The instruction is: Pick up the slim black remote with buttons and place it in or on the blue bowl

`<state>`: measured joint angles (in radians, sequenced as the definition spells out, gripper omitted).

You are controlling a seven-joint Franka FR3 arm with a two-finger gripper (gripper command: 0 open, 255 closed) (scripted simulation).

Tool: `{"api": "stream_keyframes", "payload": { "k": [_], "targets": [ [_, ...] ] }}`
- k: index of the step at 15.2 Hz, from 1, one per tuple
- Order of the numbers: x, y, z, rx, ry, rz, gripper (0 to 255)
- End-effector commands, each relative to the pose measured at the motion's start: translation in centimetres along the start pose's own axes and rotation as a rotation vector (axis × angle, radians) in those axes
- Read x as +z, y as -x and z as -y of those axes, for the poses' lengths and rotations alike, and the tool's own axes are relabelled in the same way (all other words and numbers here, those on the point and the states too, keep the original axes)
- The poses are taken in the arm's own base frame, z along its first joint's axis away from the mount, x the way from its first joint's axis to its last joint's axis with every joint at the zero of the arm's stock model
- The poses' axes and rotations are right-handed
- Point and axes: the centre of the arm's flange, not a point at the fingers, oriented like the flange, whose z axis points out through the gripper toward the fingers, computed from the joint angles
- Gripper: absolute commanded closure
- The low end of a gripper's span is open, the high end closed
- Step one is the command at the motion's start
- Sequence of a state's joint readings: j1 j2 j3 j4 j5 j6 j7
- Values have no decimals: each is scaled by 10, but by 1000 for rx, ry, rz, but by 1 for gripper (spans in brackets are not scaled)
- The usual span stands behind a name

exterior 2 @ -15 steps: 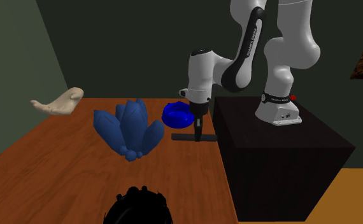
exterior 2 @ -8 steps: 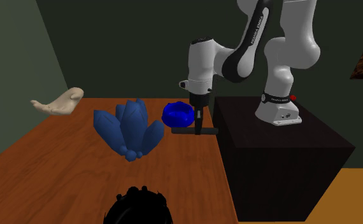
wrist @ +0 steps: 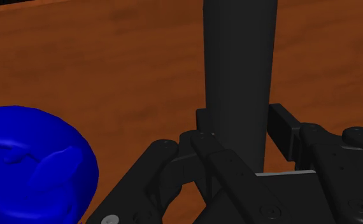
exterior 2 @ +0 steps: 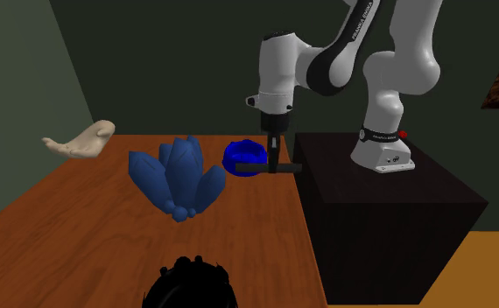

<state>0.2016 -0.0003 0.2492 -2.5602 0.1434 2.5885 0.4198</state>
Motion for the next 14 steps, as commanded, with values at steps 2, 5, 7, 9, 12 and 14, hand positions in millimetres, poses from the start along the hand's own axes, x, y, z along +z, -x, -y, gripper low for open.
{"api": "stream_keyframes", "payload": {
  "k": [2,5,7,9,12,14],
  "targets": [
    [-15,1,2,0,0,0,255],
    [-21,-8,-23,0,0,0,255],
    [-22,-18,-47,0,0,0,255],
    [-23,-27,-72,0,0,0,255],
    [-24,-41,-109,0,0,0,255],
    [-26,-50,-134,0,0,0,255]
  ]
}}
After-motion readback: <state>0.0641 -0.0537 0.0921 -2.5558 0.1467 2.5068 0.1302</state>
